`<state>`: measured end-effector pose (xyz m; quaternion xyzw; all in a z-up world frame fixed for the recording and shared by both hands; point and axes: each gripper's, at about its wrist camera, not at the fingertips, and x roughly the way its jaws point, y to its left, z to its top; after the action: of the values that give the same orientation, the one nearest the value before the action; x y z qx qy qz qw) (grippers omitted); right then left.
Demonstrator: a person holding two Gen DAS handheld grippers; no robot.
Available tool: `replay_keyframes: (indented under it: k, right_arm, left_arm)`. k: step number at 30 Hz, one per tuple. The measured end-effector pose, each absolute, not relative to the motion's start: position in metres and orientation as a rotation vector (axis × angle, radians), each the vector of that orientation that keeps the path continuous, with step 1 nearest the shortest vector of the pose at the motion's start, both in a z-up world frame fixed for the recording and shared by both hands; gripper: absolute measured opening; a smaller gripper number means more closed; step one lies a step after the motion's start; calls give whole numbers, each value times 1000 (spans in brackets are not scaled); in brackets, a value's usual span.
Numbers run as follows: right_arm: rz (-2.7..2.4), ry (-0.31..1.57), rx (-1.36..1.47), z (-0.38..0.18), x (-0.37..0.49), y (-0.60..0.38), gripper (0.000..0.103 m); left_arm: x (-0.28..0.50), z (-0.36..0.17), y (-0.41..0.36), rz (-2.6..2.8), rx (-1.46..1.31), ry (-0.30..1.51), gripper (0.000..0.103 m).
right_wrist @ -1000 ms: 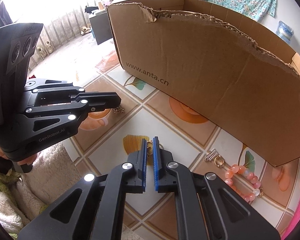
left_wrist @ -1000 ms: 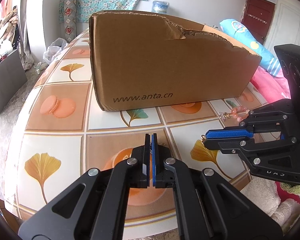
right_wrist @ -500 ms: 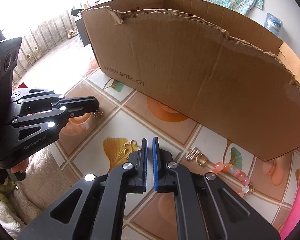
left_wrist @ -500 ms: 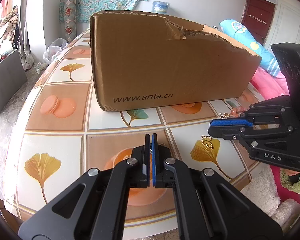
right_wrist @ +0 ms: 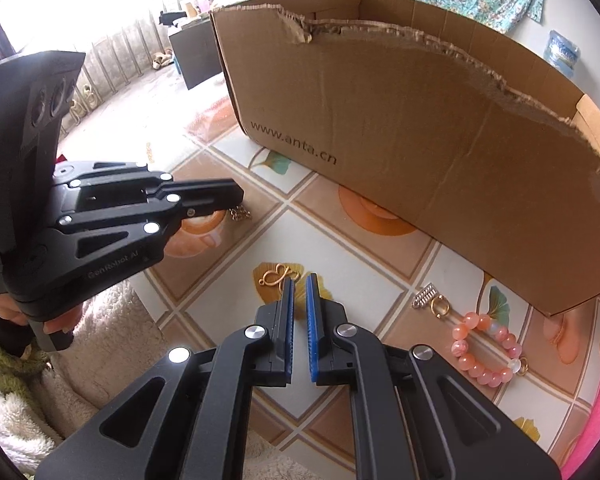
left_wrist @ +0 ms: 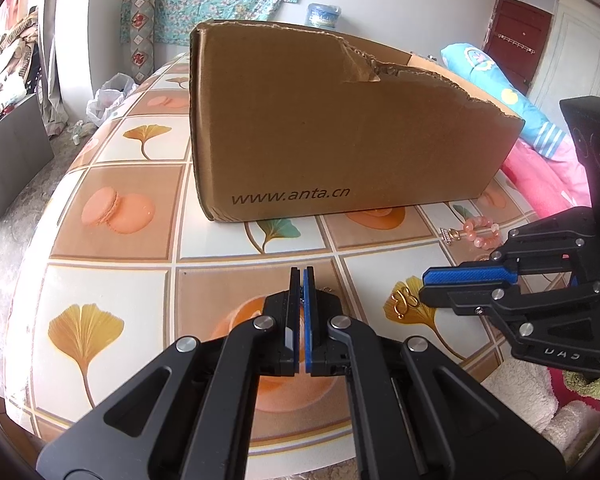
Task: Organize jewelry
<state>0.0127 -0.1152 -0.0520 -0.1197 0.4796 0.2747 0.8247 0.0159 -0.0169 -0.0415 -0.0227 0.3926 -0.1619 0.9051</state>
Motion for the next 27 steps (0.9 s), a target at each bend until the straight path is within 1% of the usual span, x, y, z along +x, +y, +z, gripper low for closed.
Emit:
replay_keyframes:
  k: [1,2,4,11,14,16,22,23,25,27]
  right_arm:
    - [592,1016,-242,-50,14,-116,10]
    - [602,1017,-227,-49,14,-117,18]
    - [607,1015,-216,-50,12,-117,27]
    - [615,995,-298,-54,7,-98,27]
    - [630,994,-305,-55,7,-96,26]
    - [635,1000,-305,-56,6,-92,20]
    - [634,1005,-292,-57,8,-88,19]
    - [633,1004,-289,-57,8,-88,18]
    - [642,1011,-273,-60,11,-94,6]
    - [637,1016,-263,-59,12,-98,6]
  left_arm:
    - [16,-42,-16,-334,-49,811,1]
    - [16,-42,-16,-333,-52,811,1]
    - [17,-42,-16,-332,-57,811,1]
    - [19,-42,-14,-331,-62,810,1]
    - [20,-42,-13,-330,-66,809,1]
    - [21,-42,-12,-330,-70,809,1]
    - [20,-42,-6,-331,-77,807,1]
    - [20,-41,-6,-331,-78,807,1]
    - [19,-41,-5,-331,-79,807,1]
    - [19,-41,-6,-332,-81,806,1]
